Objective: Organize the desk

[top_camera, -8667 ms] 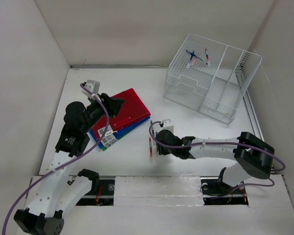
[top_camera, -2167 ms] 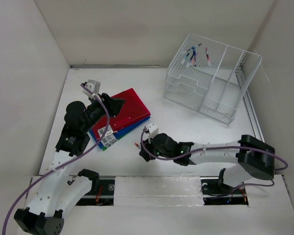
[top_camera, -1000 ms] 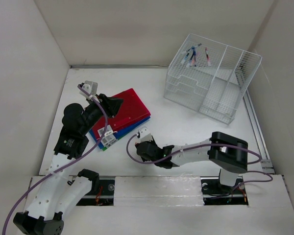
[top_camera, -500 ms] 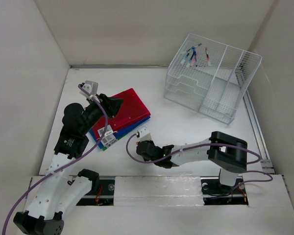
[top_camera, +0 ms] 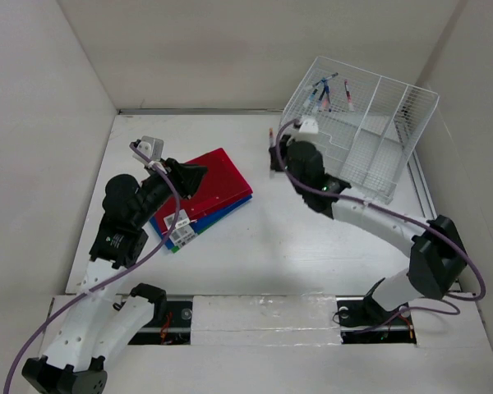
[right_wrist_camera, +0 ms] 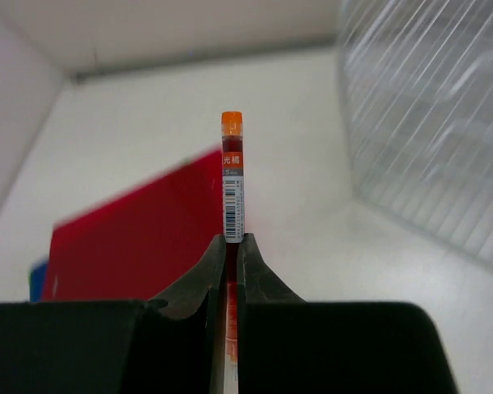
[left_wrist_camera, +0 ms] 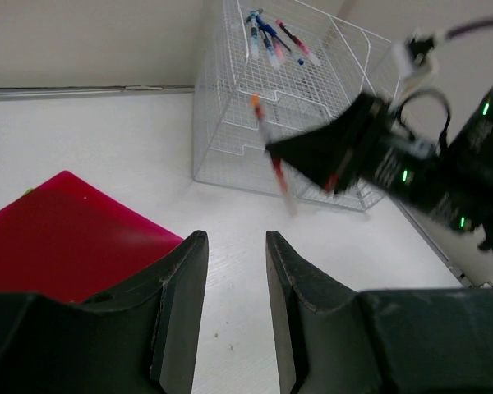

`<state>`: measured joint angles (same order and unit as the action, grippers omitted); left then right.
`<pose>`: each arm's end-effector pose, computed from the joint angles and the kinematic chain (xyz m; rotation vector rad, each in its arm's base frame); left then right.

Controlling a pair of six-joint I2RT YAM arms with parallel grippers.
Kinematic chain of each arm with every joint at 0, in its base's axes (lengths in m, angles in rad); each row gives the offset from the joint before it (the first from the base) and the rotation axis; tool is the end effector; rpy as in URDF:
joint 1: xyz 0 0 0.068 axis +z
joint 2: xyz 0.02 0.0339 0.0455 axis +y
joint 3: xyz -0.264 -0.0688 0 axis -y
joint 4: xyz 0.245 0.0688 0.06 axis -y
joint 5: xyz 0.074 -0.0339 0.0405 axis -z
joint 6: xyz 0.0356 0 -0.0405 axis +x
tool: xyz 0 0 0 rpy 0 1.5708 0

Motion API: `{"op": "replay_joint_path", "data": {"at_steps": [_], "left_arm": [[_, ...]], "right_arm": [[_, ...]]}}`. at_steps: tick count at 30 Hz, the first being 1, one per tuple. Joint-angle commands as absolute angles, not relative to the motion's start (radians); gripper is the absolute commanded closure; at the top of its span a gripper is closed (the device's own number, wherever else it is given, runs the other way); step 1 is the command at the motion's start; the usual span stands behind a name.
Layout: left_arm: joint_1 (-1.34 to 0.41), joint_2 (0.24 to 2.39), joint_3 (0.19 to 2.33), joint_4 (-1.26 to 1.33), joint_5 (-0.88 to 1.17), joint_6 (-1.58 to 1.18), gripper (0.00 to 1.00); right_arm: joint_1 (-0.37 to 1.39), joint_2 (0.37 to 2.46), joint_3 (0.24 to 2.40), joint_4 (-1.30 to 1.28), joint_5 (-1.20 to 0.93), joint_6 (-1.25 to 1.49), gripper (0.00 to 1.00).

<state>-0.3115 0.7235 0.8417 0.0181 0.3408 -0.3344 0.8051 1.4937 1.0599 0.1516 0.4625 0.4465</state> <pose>0.1533 -0.0619 0.3914 0.2714 1.4639 -0.7698 0.2532 0.2405 0.2987 -0.0078 1.8464 0.4531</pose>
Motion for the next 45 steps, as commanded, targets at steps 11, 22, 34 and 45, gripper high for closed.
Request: {"op": "replay_joint_path", "data": {"at_steps": [11,22,34,45], "left_arm": [[-0.305,0.683,0.838,0.064,0.353,-0.337,0.69],[-0.305,0.747,0.847,0.057,0.339,-0.33,0.69],[-0.305,0.788,0.85,0.054,0.338,-0.327,0.7],[-0.305,0.793,0.85,0.054,0.334,-0.325,0.7]], "right_arm": [[0.341,1.759,1.655,0.132,0.495,0.336,0.86],[0.419,1.594,1.343,0.25,0.288,0.406,0.37],[0.727,1.715,1.022,0.343,0.167,0.592,0.67],[0.72,1.876,1.086,0.393,0.207,0.598,0.33]]}}
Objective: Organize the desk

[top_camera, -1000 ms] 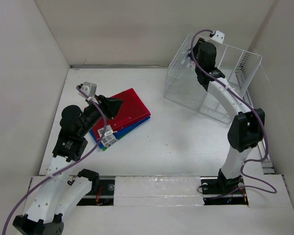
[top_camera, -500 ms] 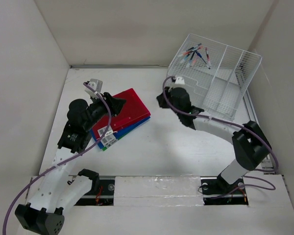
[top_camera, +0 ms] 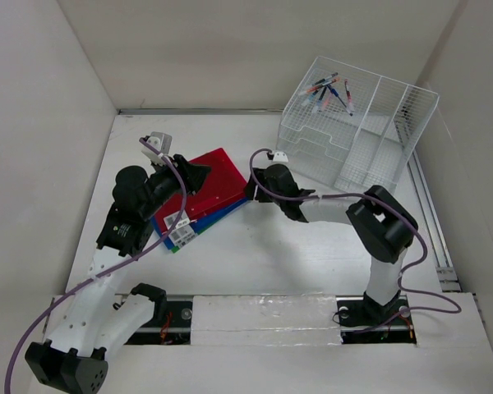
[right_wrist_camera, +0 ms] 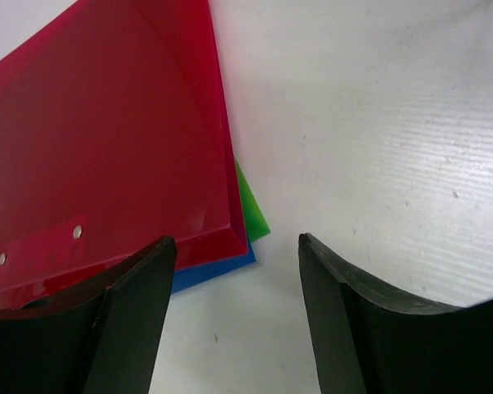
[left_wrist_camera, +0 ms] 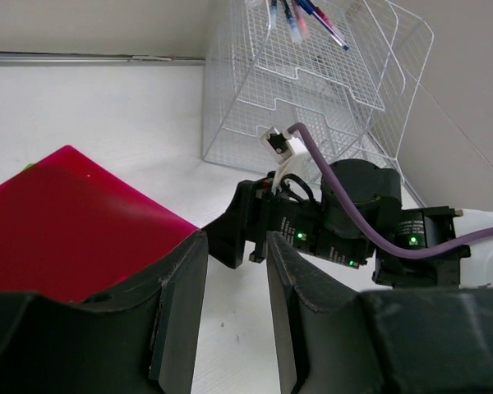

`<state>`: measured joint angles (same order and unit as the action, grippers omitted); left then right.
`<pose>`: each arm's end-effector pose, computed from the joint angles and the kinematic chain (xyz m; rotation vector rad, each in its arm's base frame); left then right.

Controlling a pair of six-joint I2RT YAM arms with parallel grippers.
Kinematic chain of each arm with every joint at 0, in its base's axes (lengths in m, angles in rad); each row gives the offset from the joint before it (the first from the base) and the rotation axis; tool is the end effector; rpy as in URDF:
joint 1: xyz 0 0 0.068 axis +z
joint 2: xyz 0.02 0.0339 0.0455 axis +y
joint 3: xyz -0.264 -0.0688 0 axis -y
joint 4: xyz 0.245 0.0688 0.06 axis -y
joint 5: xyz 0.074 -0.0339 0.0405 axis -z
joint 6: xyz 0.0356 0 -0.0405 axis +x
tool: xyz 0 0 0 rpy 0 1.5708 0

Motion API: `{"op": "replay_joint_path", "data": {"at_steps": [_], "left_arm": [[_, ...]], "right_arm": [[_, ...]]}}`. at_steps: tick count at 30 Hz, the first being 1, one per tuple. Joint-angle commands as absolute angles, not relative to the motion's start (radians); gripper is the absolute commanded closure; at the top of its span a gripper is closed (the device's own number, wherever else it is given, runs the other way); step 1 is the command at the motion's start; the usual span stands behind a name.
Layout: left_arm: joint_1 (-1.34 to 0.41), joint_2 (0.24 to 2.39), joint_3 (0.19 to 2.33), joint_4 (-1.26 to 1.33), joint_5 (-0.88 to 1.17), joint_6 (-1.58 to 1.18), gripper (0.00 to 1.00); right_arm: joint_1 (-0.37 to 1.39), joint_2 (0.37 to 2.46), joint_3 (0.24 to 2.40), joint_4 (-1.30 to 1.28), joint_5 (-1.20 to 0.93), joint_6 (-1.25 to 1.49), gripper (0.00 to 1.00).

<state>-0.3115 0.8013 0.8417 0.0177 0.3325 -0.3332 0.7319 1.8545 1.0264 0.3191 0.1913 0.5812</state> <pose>0.1736 -0.0681 0.3792 0.2573 1.5439 -0.7627 0.3013 0.2616 0.1740 -0.0406 2.1259 0.5995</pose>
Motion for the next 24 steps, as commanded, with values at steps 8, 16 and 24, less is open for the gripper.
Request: {"op": "replay_joint_path", "data": {"at_steps": [8,16,24], "left_arm": [[-0.305,0.796,0.851,0.049,0.336,-0.324,0.7],[-0.305,0.782,0.85,0.052,0.34,-0.324,0.7],[-0.305,0.785,0.847,0.055,0.342,-0.327,0.7]], "right_arm": [[0.71,1.956,1.121,0.443,0.123,0.612,0.33],[0.71,1.986,1.114,0.466,0.06,0.649,0.45],[0.701,1.959,1.059,0.473,0.116,0.663,0.75]]}}
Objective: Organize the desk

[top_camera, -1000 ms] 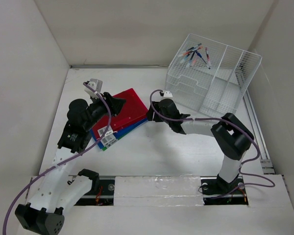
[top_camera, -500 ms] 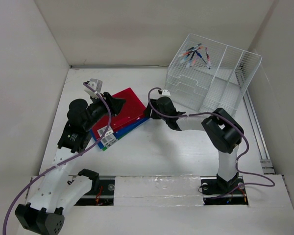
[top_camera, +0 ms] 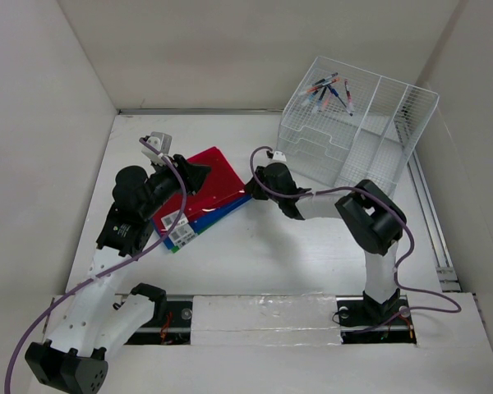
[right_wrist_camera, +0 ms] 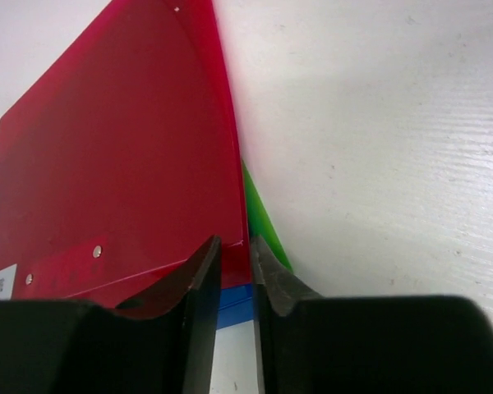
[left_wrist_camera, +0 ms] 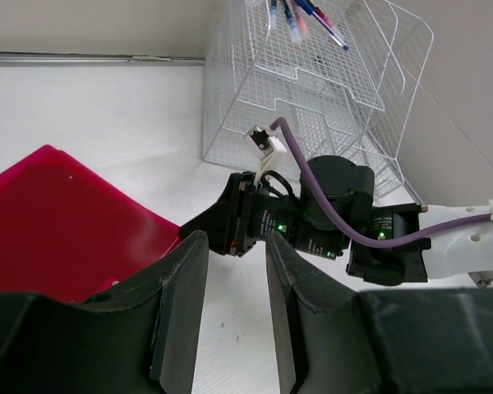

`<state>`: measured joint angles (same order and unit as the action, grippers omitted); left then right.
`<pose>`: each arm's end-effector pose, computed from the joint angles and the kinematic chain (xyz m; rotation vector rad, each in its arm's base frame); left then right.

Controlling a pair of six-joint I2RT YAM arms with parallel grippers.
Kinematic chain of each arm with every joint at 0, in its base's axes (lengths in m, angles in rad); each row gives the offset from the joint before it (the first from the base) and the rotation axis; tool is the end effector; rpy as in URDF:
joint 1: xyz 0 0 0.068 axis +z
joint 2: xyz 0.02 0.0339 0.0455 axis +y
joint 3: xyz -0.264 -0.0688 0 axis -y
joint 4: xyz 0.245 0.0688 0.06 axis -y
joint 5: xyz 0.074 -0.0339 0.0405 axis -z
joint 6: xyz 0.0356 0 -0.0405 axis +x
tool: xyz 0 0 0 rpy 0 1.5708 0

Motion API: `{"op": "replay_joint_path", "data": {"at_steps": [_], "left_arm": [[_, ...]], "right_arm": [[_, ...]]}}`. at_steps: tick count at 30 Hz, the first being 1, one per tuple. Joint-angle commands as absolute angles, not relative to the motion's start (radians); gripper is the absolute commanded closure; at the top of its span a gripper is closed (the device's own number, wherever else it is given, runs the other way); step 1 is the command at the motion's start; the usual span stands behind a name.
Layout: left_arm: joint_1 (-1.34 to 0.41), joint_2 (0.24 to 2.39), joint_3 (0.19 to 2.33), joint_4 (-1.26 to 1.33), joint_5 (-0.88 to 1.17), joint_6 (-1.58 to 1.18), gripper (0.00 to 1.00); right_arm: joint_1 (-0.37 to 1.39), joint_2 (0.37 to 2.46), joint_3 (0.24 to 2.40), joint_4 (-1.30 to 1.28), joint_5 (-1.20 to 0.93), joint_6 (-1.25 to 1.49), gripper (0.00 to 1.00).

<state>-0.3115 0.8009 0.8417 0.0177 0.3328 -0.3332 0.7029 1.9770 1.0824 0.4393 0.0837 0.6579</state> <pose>0.1735 -0.0681 0.3793 0.2576 1.5435 -0.7629 0.3245 0.2710 0.1543 0.0076 2.1125 0.7600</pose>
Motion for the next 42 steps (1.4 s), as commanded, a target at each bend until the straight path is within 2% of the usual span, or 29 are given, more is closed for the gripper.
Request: {"op": "replay_joint_path", "data": {"at_steps": [1,9,18,19,21,22,23,25,35,42], "left_arm": [[-0.305,0.79,0.848,0.054,0.336,-0.325,0.7],[-0.305,0.795,0.847,0.052,0.334,-0.328,0.7],[-0.305,0.799,0.845,0.055,0.319,-0.331,0.71],[-0.305,0.805,0.845,0.054,0.318,-0.331,0.71],[-0.305,0.811,0.847,0.052,0.322,-0.333,0.71],[-0.305,0.815,0.848,0.054,0.327,-0.331,0.71],[-0.305,0.818,0.847,0.057,0.325,-0.334,0.71],[-0.305,0.827,0.848,0.054,0.322,-0.333,0.71],[-0.305,0.815,0.851,0.048,0.311,-0.324,0.71],[-0.305,0.804,0.848,0.051,0.313,-0.324,0.71]], "right_arm": [[0.701,1.945,1.057,0.463,0.13,0.663,0.76],[0.71,1.864,1.016,0.437,0.216,0.666,0.99],[0.73,1.732,0.914,0.453,0.27,0.658,1.0],[0.73,1.729,0.91,0.457,0.268,0.65,0.99],[0.73,1.738,0.935,0.462,0.23,0.618,0.88],[0.73,1.77,0.96,0.445,0.207,0.586,0.72],[0.73,1.79,0.994,0.404,0.18,0.565,0.64],[0.73,1.857,1.089,0.362,0.105,0.52,0.54],[0.73,1.96,1.212,0.313,0.1,0.5,0.52],[0.739,1.977,1.209,0.313,0.127,0.495,0.52]]}}
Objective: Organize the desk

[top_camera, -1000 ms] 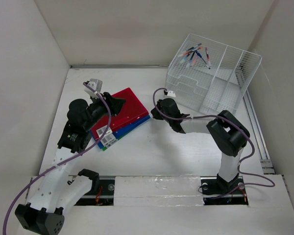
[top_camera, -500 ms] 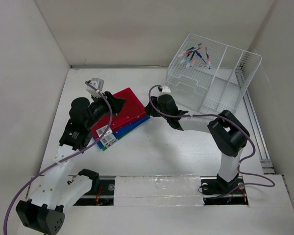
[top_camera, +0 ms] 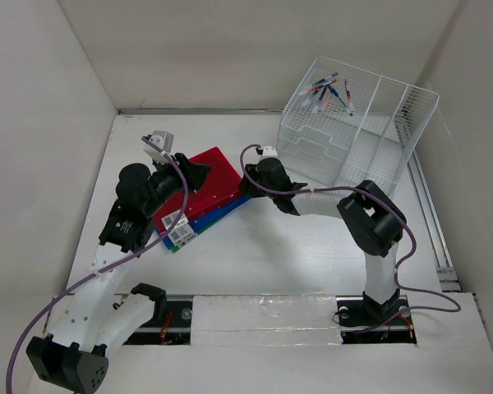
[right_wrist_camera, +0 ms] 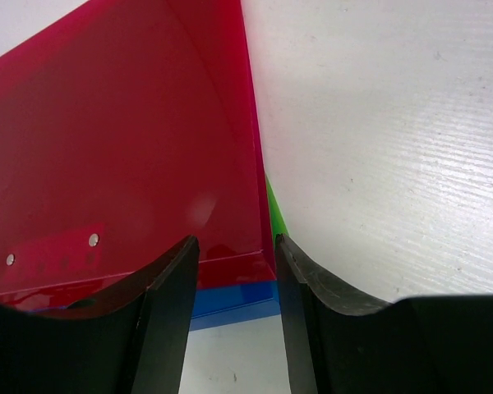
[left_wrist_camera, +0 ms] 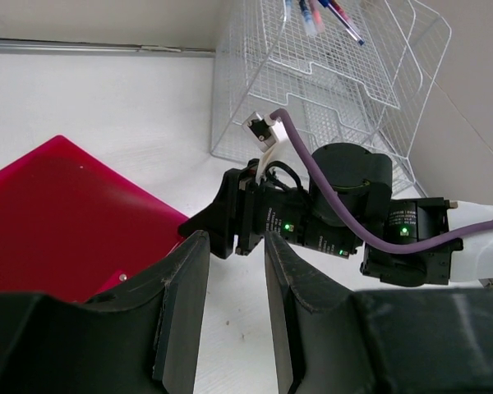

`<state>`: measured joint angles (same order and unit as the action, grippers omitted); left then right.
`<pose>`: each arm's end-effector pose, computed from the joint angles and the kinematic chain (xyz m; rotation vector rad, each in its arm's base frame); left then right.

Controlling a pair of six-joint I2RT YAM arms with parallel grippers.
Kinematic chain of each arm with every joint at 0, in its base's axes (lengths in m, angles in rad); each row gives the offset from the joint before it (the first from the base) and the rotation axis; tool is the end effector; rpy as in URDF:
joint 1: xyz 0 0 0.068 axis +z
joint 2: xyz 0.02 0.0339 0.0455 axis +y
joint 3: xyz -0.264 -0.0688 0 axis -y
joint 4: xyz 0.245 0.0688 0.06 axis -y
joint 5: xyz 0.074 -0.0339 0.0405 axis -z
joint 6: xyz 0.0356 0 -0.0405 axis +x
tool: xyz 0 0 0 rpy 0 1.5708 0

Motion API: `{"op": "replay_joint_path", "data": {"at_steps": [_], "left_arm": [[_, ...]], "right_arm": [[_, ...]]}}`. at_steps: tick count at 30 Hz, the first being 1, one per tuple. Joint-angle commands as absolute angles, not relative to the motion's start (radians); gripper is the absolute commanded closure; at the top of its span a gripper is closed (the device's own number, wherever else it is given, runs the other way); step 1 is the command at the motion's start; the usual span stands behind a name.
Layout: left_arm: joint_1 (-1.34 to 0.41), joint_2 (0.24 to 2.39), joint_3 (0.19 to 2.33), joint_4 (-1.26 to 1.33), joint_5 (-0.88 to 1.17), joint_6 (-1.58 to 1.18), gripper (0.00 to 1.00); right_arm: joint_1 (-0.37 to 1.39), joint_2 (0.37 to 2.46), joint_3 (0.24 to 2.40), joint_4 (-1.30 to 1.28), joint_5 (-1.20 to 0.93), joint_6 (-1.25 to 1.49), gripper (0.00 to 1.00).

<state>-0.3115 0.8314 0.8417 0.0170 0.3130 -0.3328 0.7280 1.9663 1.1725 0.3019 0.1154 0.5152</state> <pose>0.1816 -0.0700 0.3740 0.2383 1.5757 -0.7473 0.3257 0.2848 0.1728 -0.1524 2.1178 0.6402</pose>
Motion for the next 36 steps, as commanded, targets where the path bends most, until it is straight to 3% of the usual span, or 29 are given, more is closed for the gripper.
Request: {"op": "replay_joint_path", "data": {"at_steps": [1,5,18,31,36], "left_arm": [[-0.305,0.808,0.851,0.048,0.313,-0.325,0.71],[-0.305,0.808,0.848,0.051,0.322,-0.325,0.71],[-0.305,0.825,0.85,0.045,0.31,-0.324,0.71],[-0.305,0.862,0.861,0.023,0.259,-0.322,0.72],[-0.305,0.917,0.873,0.003,0.233,-0.334,0.73]], "right_arm": [[0.739,1.979,1.207,0.319,0.123,0.495,0.52],[0.739,1.988,1.206,0.347,0.084,0.488,0.53],[0.73,1.93,1.117,0.437,0.031,0.479,0.83],[0.721,1.887,0.999,0.544,-0.127,0.541,0.99],[0.721,1.839,0.937,0.58,-0.172,0.566,1.0]]}}
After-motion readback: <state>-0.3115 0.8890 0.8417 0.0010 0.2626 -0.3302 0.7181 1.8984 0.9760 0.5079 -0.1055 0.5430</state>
